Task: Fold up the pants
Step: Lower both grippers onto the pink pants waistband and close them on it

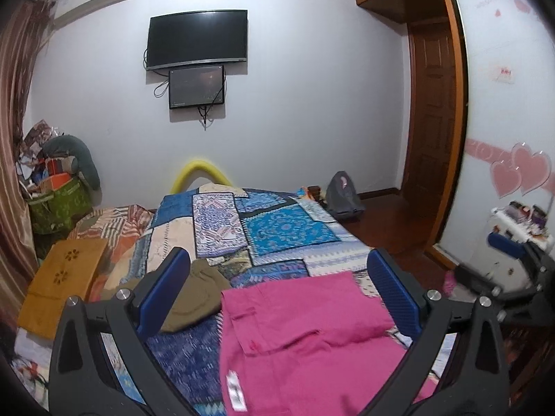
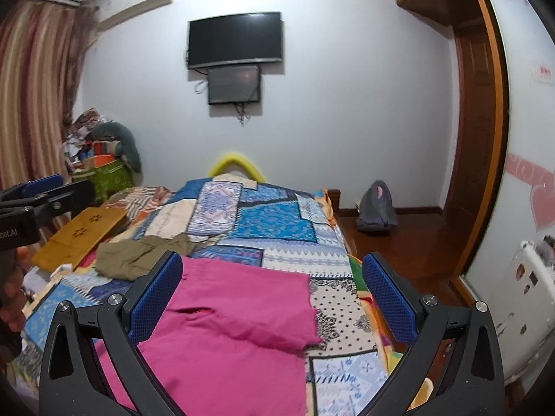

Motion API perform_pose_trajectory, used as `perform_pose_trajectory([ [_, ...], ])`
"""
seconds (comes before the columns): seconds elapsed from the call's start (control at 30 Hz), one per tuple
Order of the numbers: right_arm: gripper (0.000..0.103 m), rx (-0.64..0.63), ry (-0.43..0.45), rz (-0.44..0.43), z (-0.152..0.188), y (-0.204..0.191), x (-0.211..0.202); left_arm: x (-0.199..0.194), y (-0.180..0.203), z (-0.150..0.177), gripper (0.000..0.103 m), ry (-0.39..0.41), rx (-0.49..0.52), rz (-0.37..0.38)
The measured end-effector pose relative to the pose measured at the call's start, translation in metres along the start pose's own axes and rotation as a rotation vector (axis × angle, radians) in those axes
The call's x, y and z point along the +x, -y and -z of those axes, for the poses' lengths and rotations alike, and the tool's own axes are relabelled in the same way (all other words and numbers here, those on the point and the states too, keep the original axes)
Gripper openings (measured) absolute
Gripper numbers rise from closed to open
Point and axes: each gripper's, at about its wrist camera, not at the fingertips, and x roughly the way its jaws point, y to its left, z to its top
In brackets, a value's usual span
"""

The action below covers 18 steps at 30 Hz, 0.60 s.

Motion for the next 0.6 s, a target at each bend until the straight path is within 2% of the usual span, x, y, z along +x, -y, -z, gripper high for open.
perform_pose_trajectory([
  [0.07,0.103,0.007,-0.018,0.039,-0.001,0.012,0.016,0.019,-0.004,-0.002,0.103,-0.007,0.027,-0.023],
  [0.23,0.103,-0.003,-0.079,0.067,0.000,0.039,0.065,0.074,-0.017,0.000,0.103,-0.052,0.085,-0.062],
  [0.3,0.103,-0.009,-0.110,0.085,0.004,0.047,0.086,0.103,-0.025,0.009,0.103,-0.109,0.090,-0.076],
  [0.5,0.103,-0.023,-0.244,0.044,0.020,0.060,0.144,0.174,-0.044,0.048,0.103,-0.285,0.059,-0.070],
  [0.53,0.103,-0.023,-0.264,0.040,0.023,0.061,0.151,0.185,-0.048,0.055,0.100,-0.311,0.052,-0.066],
  [0.6,0.103,-0.024,-0.304,0.045,0.029,0.063,0.168,0.210,-0.054,0.073,0.085,-0.403,0.049,-0.069],
])
